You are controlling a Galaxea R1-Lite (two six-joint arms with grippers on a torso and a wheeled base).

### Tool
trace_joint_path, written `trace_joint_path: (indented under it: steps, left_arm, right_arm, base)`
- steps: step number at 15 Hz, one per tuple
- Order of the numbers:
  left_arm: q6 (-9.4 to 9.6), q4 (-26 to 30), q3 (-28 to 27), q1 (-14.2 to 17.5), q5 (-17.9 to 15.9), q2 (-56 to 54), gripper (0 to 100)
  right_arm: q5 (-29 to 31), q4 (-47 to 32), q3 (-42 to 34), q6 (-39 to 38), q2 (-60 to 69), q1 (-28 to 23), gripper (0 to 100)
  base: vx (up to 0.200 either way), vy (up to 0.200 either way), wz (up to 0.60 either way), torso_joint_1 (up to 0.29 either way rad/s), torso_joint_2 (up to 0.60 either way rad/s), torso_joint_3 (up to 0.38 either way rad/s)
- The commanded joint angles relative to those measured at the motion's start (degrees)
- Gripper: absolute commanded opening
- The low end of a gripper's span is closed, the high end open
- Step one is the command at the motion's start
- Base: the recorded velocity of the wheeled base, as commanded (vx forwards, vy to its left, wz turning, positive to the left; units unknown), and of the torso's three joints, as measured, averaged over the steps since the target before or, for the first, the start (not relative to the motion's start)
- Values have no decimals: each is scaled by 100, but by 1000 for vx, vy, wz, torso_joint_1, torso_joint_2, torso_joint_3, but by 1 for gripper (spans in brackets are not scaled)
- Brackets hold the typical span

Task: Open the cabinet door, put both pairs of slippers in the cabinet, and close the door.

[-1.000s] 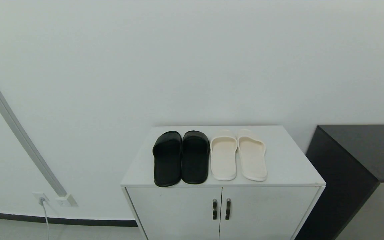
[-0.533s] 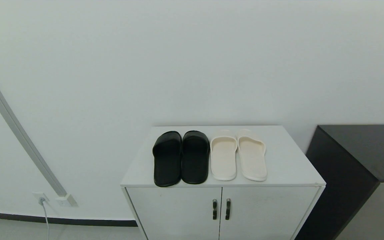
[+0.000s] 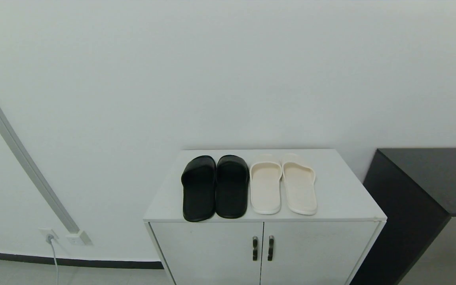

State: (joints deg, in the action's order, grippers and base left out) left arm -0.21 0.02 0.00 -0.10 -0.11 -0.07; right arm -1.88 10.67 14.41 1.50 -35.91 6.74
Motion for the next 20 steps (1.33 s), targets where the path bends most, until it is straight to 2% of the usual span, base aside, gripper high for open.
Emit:
trace_joint_path:
  steps: [1,3,7,10,12,15,20]
  left_arm:
    - [12,6,0,1,-7,7,0]
    - [3,-2,0,1,-7,7,0]
    - [-6,-2,0,1,-7,7,0]
    - [-6,-2,0,1,-7,7,0]
    - [-6,-2,0,1,-7,7,0]
    - [-6,-2,0,1,-7,7,0]
    - [-6,6,0,1,-15,7,0]
  right_arm:
    - [205,498,510,-168,-1796,679,100]
    - [645,498,967,-563,-2376,1330,100]
    - [1743,480,1899,-1257,-3422,3008,100]
    - [2508,498,2699,-1864,-4547,3799,100]
    - [2798,498,3235,-2268,-5250,4002,100]
    - [3044,498,3964,-2514,-6103,4002,100]
    - [3791,700,4580,-2743,-7281,4019,100]
  base:
    - [0,0,0,0,0,0]
    - [0,0,0,0,0,0]
    - [0,0,0,0,0,0]
    - [0,0,0,0,0,0]
    - [0,0,0,0,0,0]
    - [0,0,0,0,0,0]
    - [0,0,0,0,0,0]
